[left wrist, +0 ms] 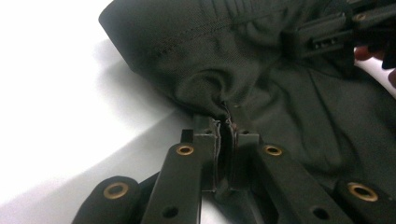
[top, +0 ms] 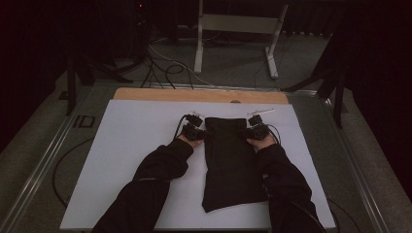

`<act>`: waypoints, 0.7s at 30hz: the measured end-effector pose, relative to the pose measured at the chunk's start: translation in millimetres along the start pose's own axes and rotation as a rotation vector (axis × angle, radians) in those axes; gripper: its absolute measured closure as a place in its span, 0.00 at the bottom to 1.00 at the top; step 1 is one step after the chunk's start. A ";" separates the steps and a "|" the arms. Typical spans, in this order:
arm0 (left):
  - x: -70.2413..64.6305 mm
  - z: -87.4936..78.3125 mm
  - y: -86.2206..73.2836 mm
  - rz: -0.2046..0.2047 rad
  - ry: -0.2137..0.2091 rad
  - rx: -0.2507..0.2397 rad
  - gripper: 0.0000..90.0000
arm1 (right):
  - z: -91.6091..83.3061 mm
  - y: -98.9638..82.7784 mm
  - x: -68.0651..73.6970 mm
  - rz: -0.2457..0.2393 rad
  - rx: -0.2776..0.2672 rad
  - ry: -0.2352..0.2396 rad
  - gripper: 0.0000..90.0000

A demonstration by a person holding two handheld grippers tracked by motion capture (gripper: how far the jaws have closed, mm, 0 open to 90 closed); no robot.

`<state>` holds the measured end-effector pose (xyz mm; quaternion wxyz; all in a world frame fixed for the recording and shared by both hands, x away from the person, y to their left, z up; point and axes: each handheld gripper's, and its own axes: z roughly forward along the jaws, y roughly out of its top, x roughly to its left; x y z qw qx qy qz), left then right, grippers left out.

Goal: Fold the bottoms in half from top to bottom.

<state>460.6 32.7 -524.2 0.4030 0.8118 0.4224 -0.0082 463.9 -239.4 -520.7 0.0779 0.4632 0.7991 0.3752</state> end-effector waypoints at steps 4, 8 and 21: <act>-0.4 -2.3 1.3 0.011 -0.001 -0.006 0.96 | -3.7 1.4 0.6 0.003 -0.014 0.007 0.94; -1.1 -4.2 2.8 0.011 -0.002 -0.015 0.96 | -6.9 4.7 1.4 -0.018 -0.013 0.000 0.94; -0.5 -17.1 20.8 0.039 0.005 -0.045 0.96 | -18.8 17.1 5.5 -0.020 -0.055 -0.003 0.95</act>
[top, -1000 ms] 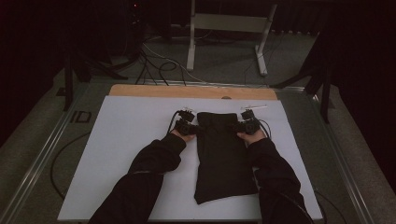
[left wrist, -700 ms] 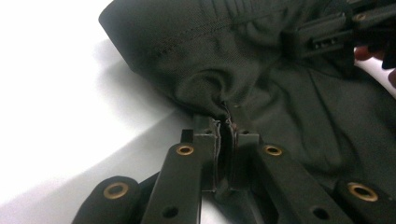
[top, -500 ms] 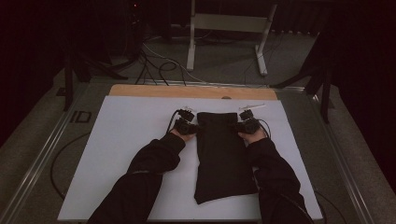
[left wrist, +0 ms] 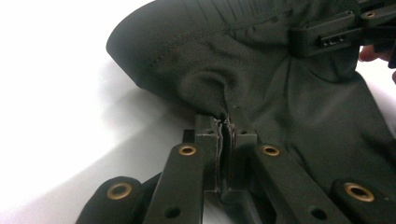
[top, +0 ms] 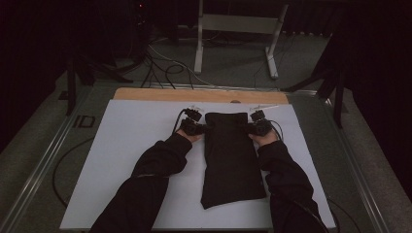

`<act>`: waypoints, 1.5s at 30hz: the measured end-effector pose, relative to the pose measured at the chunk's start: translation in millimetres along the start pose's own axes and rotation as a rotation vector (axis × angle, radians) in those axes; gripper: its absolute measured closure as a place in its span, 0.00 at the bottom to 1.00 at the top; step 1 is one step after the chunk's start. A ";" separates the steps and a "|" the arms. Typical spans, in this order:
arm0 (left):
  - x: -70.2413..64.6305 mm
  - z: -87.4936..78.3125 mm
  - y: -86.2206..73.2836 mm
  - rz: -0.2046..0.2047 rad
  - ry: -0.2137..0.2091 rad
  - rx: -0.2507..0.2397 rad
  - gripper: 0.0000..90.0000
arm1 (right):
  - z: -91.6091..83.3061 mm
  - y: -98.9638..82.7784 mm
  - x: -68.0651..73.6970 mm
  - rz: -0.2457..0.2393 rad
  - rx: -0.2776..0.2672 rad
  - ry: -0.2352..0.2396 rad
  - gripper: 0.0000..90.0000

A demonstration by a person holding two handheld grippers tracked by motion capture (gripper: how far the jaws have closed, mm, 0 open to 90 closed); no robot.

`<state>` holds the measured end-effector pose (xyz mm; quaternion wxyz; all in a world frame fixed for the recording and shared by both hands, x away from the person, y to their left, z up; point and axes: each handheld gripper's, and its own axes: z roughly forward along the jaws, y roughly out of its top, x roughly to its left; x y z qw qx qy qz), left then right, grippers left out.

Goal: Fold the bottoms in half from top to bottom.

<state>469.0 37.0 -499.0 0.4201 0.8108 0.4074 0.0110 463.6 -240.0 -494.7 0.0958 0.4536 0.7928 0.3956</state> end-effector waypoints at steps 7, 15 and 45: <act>-1.9 -10.6 16.3 0.071 0.017 -0.008 0.96 | -8.9 9.2 2.4 -0.002 -0.034 0.002 0.95; -6.3 -24.3 22.3 0.106 -0.010 -0.035 0.96 | -19.5 16.0 5.6 -0.020 -0.069 0.008 0.95; -27.3 -56.8 3.7 0.191 -0.144 -0.052 0.96 | -57.3 4.0 32.7 -0.118 -0.099 0.052 0.95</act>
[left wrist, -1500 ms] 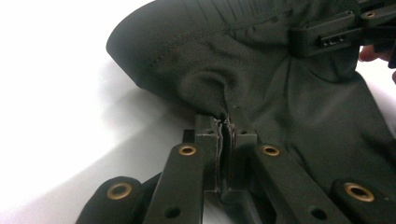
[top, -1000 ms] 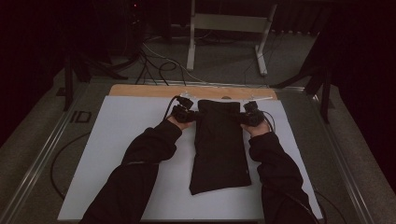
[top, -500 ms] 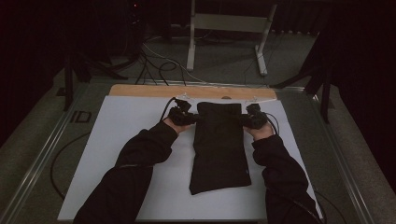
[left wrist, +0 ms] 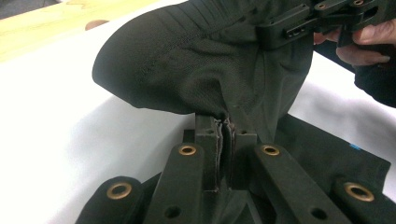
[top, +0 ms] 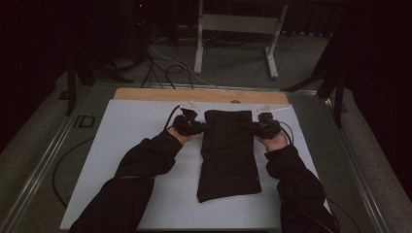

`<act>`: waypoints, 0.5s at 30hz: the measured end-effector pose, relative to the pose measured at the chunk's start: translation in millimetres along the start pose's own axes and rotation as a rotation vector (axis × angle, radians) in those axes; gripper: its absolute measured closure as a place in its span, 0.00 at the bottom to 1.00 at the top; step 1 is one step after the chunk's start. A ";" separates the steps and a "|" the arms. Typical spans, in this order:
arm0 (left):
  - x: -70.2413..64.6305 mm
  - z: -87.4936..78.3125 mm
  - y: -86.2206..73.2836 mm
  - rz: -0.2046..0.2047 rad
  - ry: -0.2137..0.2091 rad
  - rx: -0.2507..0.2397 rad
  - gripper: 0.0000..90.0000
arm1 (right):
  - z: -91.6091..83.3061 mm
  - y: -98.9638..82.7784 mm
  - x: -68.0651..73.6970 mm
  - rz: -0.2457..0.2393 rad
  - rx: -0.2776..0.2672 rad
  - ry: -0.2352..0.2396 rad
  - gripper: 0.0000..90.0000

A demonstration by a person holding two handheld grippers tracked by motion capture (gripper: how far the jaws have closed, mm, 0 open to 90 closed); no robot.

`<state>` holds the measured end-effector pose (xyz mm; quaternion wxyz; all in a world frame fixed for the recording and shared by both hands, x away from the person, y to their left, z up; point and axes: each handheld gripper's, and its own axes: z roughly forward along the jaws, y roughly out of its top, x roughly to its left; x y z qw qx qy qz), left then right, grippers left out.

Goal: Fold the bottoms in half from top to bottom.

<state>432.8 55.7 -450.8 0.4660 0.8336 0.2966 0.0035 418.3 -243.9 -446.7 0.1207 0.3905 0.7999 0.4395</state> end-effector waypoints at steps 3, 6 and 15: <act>-3.9 -1.4 -1.2 0.001 -0.010 0.001 0.96 | -3.1 -1.9 2.9 -0.017 0.000 -0.001 0.95; -8.6 -3.2 -2.5 0.011 -0.024 0.002 0.96 | -7.1 -4.4 6.3 -0.020 -0.001 -0.002 0.95; -22.8 -6.3 -8.5 0.029 -0.056 0.004 0.96 | -15.8 -15.9 13.8 -0.025 -0.004 0.003 0.95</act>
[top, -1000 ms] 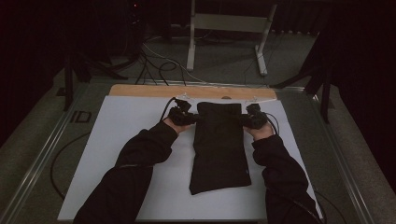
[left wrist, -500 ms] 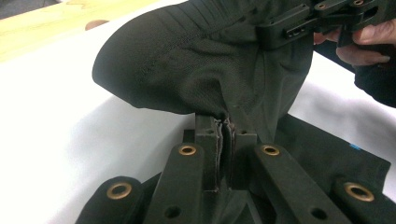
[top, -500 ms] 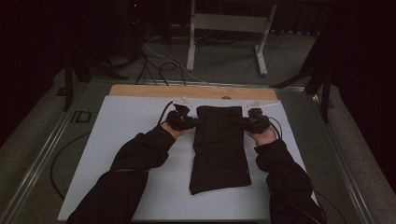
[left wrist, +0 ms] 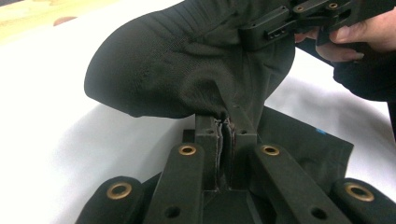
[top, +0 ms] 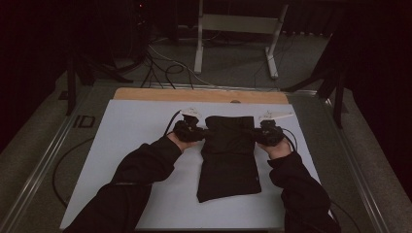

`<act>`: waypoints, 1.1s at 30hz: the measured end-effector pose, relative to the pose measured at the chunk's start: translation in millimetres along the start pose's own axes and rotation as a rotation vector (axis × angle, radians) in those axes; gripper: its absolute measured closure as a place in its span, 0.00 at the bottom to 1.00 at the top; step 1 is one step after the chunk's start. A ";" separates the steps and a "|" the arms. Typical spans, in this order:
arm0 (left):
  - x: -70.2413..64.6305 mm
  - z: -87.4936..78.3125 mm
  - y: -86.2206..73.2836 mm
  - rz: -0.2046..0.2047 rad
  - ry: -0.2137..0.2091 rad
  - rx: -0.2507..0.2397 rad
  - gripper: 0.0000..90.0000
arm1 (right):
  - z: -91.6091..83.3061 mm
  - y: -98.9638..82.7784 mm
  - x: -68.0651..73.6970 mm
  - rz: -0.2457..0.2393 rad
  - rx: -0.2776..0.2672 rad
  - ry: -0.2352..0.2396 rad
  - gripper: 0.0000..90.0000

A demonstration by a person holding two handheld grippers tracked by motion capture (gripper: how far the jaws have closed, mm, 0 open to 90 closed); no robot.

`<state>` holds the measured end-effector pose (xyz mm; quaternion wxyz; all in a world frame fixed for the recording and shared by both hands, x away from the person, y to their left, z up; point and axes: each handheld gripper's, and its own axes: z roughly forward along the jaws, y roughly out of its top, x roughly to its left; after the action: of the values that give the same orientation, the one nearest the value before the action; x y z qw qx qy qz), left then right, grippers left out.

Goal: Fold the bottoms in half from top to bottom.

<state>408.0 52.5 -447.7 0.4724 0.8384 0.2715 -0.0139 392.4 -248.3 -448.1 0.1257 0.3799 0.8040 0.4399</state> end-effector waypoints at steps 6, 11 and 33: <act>-5.4 -0.2 -7.6 -0.016 -0.026 0.005 0.96 | -5.2 -7.9 7.0 -0.009 0.000 0.012 0.95; -8.9 0.3 -11.2 -0.023 -0.039 0.008 0.96 | -7.9 -14.0 10.5 -0.012 0.006 0.016 0.95; -38.6 0.9 -41.4 -0.032 -0.081 0.065 0.96 | -16.7 -53.4 33.8 0.013 0.064 0.056 0.95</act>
<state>356.0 51.5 -470.0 0.4554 0.8476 0.2647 -0.0643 333.7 -251.4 -476.8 0.0880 0.3762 0.8184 0.4253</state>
